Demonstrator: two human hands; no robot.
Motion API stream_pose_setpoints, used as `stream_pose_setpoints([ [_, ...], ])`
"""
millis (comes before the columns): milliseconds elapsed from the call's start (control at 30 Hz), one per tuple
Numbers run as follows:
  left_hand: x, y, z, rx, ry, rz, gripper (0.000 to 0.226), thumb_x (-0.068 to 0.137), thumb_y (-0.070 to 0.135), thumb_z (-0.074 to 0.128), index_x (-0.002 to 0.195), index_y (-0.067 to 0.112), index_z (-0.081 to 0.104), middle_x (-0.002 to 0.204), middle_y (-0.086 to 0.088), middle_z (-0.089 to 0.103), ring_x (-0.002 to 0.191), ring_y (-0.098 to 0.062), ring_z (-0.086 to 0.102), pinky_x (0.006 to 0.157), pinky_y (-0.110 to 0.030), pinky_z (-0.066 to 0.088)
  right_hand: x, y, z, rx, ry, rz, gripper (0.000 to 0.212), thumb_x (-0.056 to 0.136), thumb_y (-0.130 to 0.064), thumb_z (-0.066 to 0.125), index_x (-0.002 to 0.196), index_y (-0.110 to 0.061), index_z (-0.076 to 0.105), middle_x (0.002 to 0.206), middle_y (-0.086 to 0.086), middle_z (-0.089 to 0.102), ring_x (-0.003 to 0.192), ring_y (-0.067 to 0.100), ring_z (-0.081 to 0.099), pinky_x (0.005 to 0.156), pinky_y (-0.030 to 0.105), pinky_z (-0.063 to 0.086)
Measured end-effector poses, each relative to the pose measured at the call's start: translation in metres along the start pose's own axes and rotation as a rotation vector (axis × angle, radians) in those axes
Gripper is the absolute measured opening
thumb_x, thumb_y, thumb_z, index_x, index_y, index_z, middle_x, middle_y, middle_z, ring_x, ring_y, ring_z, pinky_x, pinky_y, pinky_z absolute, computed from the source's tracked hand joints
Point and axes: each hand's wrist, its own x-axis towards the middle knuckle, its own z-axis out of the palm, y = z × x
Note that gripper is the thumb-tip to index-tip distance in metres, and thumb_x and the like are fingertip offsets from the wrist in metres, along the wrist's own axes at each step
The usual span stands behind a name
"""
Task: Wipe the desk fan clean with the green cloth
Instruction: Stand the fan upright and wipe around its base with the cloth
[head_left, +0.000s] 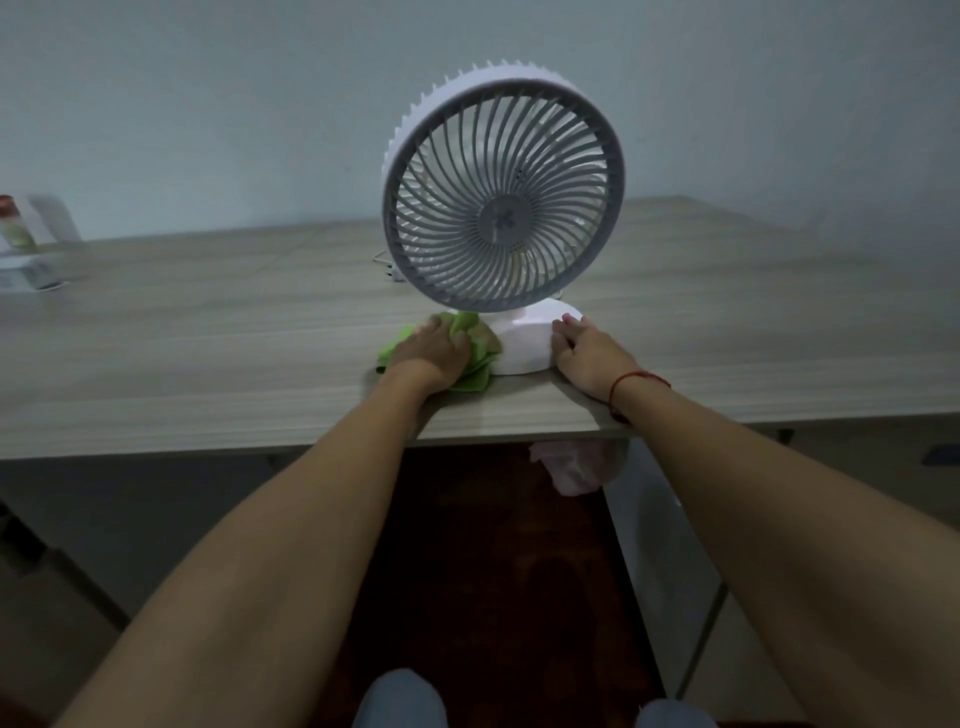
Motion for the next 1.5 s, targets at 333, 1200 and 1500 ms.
stream_pose_setpoints([
  [333, 0.010, 0.057, 0.011, 0.071, -0.070, 0.081, 0.052, 0.099, 0.036, 0.019, 0.138, 0.012, 0.043, 0.150, -0.014, 0.042, 0.136, -0.030, 0.042, 0.112, -0.041, 0.032, 0.004, 0.001, 0.003, -0.010, 0.019, -0.004, 0.046, 0.102, -0.027, 0.029, 0.144, -0.011, 0.038, 0.159, 0.004, 0.026, 0.149, 0.021, 0.014, 0.120, 0.041, 0.021],
  [1200, -0.017, 0.046, 0.010, 0.043, 0.038, 0.324, 0.048, 0.099, 0.041, 0.023, 0.135, 0.022, 0.048, 0.143, -0.008, 0.052, 0.131, -0.027, 0.048, 0.109, -0.039, 0.037, -0.001, -0.006, 0.004, -0.010, 0.041, 0.045, 0.049, 0.098, -0.035, 0.026, 0.140, -0.016, 0.041, 0.152, 0.008, 0.038, 0.138, 0.030, 0.036, 0.113, 0.044, 0.033],
  [1500, 0.005, -0.002, -0.011, 0.038, -0.070, 0.011, 0.053, 0.101, 0.032, 0.015, 0.153, 0.018, 0.018, 0.163, -0.005, 0.014, 0.150, -0.024, 0.013, 0.122, -0.040, 0.010, 0.004, -0.003, 0.006, 0.018, 0.056, 0.018, 0.047, 0.103, -0.028, 0.024, 0.141, -0.005, 0.040, 0.155, 0.011, 0.033, 0.143, 0.027, 0.029, 0.117, 0.037, 0.026],
])
